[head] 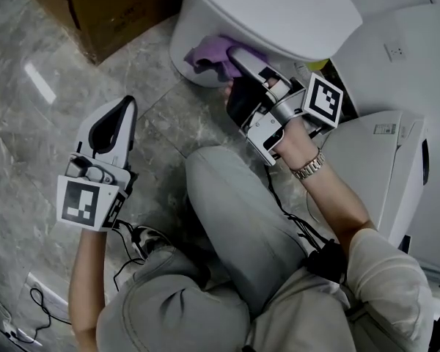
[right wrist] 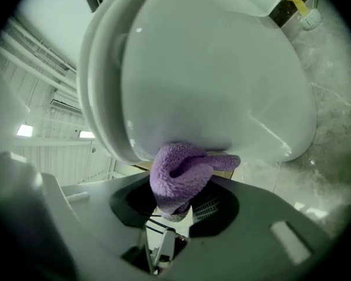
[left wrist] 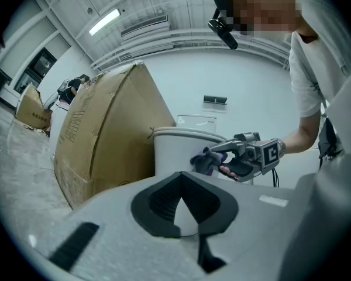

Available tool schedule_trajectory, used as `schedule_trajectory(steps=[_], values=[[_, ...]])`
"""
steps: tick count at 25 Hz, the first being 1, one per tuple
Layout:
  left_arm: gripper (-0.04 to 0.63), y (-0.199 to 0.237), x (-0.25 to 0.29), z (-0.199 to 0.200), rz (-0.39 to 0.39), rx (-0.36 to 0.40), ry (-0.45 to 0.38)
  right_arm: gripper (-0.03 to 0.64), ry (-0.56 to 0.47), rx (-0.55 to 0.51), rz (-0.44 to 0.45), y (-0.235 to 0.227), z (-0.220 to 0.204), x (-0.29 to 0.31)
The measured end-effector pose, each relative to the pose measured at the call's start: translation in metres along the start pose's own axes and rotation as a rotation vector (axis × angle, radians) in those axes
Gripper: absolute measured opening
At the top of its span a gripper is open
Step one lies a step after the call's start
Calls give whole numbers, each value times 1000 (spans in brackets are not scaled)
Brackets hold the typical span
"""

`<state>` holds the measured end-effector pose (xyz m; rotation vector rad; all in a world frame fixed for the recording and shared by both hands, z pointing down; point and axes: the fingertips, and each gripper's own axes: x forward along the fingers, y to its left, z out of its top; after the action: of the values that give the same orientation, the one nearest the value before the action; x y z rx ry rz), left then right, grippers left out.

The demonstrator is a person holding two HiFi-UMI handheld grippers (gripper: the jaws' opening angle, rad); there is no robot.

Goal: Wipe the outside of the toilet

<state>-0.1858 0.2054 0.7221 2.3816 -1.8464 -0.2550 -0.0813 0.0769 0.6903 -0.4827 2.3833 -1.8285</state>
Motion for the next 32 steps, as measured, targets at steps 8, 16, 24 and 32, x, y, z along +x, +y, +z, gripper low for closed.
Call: schedule_trajectory(steps=[8, 16, 24, 32], values=[[5, 14, -5, -10, 15, -19, -6, 124, -40, -65, 86, 51, -3, -11], [5, 47, -9, -27, 73, -73, -28, 129, -176, 41, 70, -51, -23, 38], [5, 70, -4, -54, 79, -114, -2, 129, -338, 293, -160, -205, -50, 106], [5, 83, 7, -65, 50, -134, 12, 130, -503, 409, -246, -279, -37, 108]])
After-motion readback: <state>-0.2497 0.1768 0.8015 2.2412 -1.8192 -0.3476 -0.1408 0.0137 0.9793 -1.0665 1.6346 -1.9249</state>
